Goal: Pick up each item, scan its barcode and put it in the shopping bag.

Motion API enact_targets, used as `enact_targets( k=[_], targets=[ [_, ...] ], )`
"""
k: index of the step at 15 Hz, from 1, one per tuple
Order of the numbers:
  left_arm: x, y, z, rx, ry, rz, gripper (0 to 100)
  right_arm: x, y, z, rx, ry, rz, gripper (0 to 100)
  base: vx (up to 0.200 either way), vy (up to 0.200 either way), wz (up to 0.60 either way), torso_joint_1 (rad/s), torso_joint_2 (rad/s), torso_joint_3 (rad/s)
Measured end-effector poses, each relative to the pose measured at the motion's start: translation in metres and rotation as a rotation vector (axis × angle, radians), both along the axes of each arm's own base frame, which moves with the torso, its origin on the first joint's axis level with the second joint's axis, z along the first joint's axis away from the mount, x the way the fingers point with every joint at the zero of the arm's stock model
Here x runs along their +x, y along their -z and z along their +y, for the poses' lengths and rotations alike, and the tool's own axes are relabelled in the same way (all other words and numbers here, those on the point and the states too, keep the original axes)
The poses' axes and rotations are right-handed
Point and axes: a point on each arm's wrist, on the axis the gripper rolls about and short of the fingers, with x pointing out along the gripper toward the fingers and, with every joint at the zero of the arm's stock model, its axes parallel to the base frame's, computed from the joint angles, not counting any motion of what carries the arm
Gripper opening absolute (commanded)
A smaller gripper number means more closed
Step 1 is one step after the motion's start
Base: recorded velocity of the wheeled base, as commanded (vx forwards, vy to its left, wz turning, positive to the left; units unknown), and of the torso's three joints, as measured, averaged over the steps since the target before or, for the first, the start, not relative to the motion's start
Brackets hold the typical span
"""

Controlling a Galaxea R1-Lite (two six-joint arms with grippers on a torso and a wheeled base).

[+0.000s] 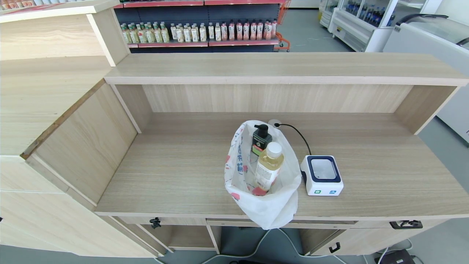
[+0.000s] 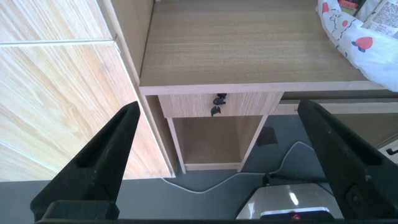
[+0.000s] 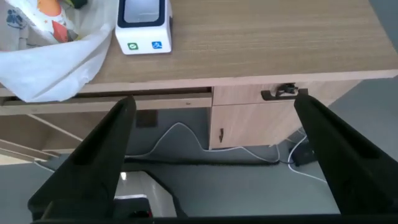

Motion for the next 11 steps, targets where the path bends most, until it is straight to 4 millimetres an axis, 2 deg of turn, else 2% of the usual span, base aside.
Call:
enact_targets(
  k=[2,4,11],
  targets=[
    [0.0,0.0,0.0,0.0,0.0,0.0,100,-0.011,0.01,0.001,-0.006,-0.029,-0.039,100,0.0,0.0,0.0,0.0,0.0,0.0],
    [0.0,0.0,0.0,0.0,0.0,0.0,100,-0.016,0.013,0.001,0.008,-0.016,-0.092,100,0.0,0.0,0.0,0.0,0.0,0.0],
    [0.0,0.0,0.0,0.0,0.0,0.0,100,-0.02,0.014,0.001,0.062,0.002,-0.143,100,0.0,0.0,0.0,0.0,0.0,0.0]
  ],
)
